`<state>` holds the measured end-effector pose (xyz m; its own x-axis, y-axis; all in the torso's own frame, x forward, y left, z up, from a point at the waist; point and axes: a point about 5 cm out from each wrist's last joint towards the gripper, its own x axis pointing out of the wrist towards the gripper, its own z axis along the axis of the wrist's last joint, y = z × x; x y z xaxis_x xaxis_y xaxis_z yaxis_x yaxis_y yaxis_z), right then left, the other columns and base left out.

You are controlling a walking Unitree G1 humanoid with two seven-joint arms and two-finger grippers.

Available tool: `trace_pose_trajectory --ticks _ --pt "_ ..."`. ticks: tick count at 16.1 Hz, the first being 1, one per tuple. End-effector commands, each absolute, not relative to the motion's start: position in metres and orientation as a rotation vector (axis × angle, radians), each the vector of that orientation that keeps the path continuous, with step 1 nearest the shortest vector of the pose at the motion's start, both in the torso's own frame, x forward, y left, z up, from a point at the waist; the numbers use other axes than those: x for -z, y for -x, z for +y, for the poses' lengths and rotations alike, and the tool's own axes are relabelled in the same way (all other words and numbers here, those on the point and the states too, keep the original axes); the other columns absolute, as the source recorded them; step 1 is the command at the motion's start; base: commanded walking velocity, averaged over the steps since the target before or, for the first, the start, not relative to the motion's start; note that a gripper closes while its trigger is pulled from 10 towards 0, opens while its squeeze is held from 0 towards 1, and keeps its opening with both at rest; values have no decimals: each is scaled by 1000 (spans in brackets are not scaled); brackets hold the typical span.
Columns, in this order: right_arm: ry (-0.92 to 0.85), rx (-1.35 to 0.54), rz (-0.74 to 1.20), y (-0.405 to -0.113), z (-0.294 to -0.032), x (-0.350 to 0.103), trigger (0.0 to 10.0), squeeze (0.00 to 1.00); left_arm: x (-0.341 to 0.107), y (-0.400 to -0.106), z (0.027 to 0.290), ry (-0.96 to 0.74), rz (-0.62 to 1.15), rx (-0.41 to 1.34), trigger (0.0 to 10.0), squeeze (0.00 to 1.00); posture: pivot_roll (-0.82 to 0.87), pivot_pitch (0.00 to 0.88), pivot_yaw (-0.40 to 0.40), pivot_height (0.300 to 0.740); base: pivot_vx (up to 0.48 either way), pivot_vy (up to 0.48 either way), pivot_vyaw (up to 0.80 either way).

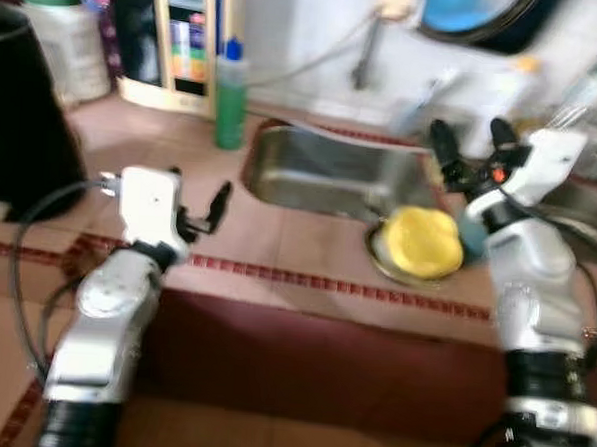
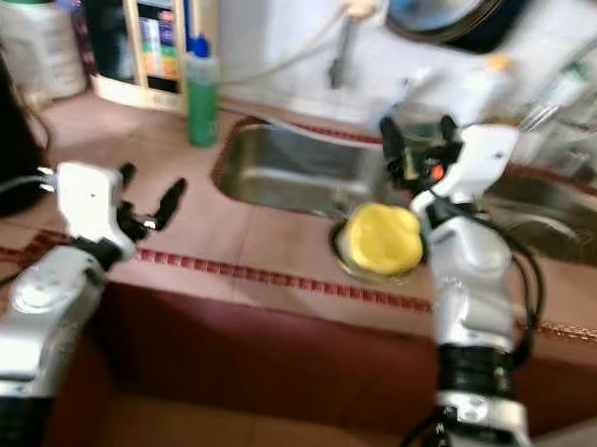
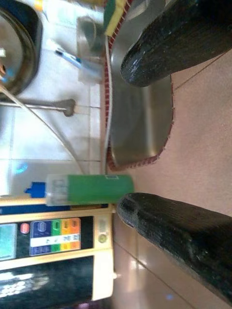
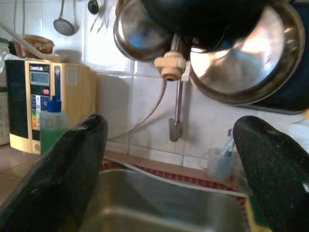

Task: Kitchen organization

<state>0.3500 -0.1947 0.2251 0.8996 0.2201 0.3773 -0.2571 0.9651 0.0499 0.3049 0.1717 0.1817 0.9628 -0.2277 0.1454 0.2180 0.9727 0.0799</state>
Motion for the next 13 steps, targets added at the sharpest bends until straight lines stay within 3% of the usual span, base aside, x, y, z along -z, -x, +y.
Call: trace_pose_trajectory --ticks 1,4,9,13 --pt "-90 -229 -416 -349 -201 -236 10000 0 -188 -304 165 -59 -185 259 10000 0 51 0 -106 732 0 0 0" --pt "-89 -228 -416 -350 -202 -236 10000 0 -190 -303 165 -88 -201 269 10000 0 52 0 -106 732 0 0 0" --pt "-90 -230 -414 -350 -201 -236 10000 0 -191 -300 163 -85 -217 279 10000 0 56 0 -107 732 0 -418 0" --pt "-84 -245 -401 -350 -199 -233 10000 0 -192 -297 162 -57 -233 303 10000 0 58 0 -111 732 0 0 0"
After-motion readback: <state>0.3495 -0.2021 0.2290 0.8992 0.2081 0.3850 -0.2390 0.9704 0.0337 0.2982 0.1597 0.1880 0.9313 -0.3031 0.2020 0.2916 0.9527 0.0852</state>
